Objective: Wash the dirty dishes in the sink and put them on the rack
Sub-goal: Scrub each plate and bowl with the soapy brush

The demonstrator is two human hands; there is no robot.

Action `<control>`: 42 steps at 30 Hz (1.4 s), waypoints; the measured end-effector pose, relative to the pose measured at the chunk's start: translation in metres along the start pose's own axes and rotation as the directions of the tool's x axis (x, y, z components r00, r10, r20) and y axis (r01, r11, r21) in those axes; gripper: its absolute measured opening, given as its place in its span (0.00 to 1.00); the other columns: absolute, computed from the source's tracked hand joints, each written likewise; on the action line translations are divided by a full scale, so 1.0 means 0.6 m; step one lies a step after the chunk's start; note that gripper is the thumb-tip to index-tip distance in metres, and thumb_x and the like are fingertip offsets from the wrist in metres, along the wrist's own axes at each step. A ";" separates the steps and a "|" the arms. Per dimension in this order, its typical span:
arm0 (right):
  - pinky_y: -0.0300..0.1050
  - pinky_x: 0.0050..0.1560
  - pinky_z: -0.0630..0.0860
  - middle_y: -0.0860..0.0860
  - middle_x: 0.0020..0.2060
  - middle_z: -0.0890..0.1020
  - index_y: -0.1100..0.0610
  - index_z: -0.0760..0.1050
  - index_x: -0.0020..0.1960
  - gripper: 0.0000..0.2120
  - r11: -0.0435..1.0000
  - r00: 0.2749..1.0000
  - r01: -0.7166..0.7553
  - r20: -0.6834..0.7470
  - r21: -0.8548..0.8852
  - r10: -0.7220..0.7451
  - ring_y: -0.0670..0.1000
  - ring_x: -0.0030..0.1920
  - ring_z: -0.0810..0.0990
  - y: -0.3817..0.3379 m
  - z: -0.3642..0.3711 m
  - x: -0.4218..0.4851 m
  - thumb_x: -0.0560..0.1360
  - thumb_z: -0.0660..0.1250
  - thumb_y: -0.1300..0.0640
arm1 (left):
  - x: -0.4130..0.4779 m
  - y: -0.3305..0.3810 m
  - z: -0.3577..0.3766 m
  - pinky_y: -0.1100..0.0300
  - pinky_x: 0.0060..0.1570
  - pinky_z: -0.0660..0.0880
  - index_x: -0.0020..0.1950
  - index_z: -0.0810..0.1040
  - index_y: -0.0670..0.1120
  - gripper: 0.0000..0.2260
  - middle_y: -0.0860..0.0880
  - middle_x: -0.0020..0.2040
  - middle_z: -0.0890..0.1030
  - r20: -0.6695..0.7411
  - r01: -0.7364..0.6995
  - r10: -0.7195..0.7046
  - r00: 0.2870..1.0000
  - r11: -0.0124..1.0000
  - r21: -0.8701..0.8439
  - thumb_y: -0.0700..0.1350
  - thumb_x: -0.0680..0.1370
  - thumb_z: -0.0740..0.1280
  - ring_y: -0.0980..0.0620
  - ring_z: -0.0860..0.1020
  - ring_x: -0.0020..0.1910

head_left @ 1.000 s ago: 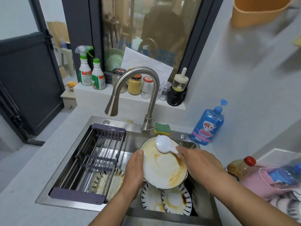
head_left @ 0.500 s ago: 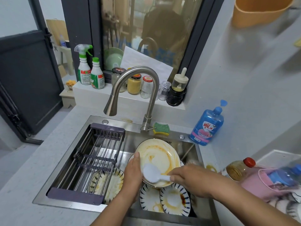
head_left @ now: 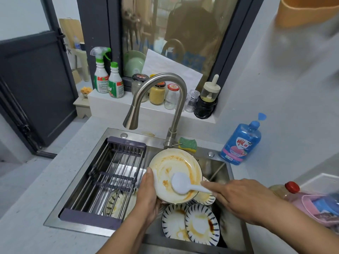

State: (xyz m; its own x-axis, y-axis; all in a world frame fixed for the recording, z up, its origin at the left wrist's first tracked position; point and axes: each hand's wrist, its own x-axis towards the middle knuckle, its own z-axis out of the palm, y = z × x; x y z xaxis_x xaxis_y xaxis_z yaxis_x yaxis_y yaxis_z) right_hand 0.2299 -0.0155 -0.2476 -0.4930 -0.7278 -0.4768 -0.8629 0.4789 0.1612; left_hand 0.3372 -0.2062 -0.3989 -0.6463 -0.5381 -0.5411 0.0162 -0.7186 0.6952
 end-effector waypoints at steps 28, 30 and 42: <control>0.50 0.49 0.76 0.49 0.52 0.79 0.31 0.51 0.77 0.20 0.995 0.995 -0.096 0.036 0.019 0.095 0.53 0.51 0.78 -0.017 -0.002 0.003 0.87 0.47 0.45 | 0.016 0.028 0.011 0.38 0.61 0.78 0.76 0.70 0.53 0.35 0.47 0.66 0.81 -0.058 -0.043 0.042 0.997 0.999 -0.018 0.69 0.73 0.61 0.44 0.81 0.62; 0.50 0.48 0.73 0.51 0.58 0.80 0.33 0.48 0.79 0.22 0.983 0.983 -0.185 0.004 -0.023 0.185 0.56 0.56 0.79 -0.007 -0.008 0.012 0.87 0.46 0.48 | 0.016 0.026 0.013 0.38 0.60 0.79 0.75 0.71 0.54 0.33 0.47 0.66 0.81 -0.042 -0.034 0.035 0.999 0.999 0.012 0.69 0.75 0.61 0.44 0.81 0.62; 0.53 0.57 0.76 0.50 0.62 0.78 0.30 0.53 0.77 0.21 0.902 0.999 -0.054 0.017 0.427 0.052 0.54 0.57 0.76 -0.085 0.026 0.071 0.85 0.48 0.40 | 0.003 0.020 0.034 0.44 0.46 0.84 0.60 0.80 0.44 0.36 0.38 0.51 0.86 0.000 0.134 -0.135 0.991 0.978 -0.158 0.74 0.76 0.52 0.39 0.86 0.49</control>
State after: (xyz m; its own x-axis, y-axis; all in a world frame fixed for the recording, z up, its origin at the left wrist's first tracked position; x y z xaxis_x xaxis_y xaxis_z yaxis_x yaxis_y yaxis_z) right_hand 0.2545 -0.0630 -0.2895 -0.5350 -0.6934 -0.4827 -0.7047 0.6814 -0.1978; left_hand 0.3206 -0.2071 -0.3819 -0.6426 -0.4357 -0.6302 0.0501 -0.8447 0.5329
